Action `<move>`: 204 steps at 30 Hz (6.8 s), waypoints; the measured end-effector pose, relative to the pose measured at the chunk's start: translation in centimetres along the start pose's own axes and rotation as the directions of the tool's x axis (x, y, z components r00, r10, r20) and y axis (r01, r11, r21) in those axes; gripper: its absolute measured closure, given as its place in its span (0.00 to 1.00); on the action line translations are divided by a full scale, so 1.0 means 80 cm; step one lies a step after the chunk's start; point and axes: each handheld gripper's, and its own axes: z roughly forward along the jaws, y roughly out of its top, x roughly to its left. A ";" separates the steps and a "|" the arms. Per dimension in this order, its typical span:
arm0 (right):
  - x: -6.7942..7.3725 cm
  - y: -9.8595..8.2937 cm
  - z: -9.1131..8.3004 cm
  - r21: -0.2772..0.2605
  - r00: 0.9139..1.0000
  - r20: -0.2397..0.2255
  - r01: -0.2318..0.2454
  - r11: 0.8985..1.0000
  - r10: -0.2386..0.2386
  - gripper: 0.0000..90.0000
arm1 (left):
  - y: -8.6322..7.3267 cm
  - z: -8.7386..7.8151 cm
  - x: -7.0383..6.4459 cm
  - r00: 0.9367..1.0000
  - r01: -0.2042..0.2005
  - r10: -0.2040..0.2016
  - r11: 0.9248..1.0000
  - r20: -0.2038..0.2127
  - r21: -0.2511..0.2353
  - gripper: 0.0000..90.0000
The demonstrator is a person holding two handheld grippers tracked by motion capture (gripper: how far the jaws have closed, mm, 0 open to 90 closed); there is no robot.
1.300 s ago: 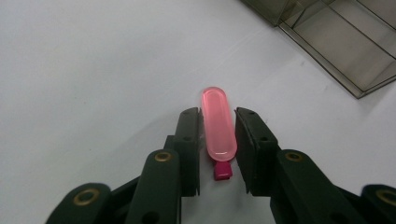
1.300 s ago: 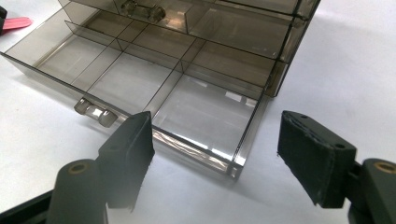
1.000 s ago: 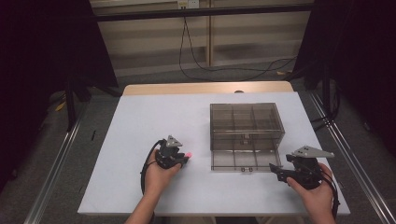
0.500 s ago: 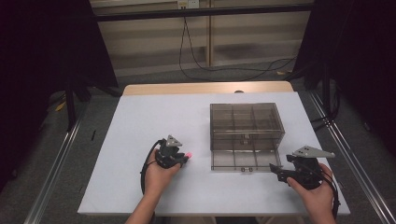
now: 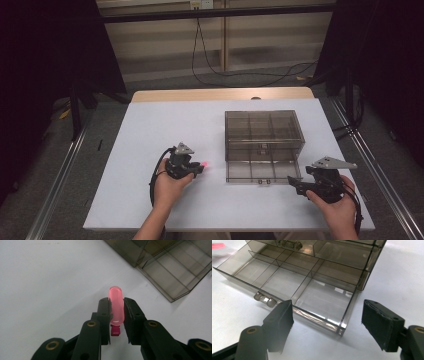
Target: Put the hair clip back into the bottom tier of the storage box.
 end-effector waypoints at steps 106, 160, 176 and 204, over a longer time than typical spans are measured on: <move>0.003 -0.001 0.004 0.011 0.999 -0.036 0.003 1.000 -0.003 0.26 | 0.074 0.052 -0.080 0.984 -0.041 0.039 0.999 0.171 0.007 0.85; 0.004 0.001 0.003 0.007 0.999 -0.042 0.009 1.000 -0.008 0.26 | 0.078 0.057 -0.084 0.981 -0.069 0.063 0.997 0.186 0.026 0.78; 0.009 0.000 0.004 0.010 0.999 -0.051 0.011 1.000 -0.011 0.26 | 0.102 0.024 -0.071 0.980 -0.091 0.085 0.996 0.178 0.024 0.84; 0.010 0.001 0.005 0.010 0.998 -0.054 0.018 1.000 -0.018 0.26 | 0.155 -0.008 -0.063 0.982 -0.140 0.139 0.990 0.126 -0.003 0.89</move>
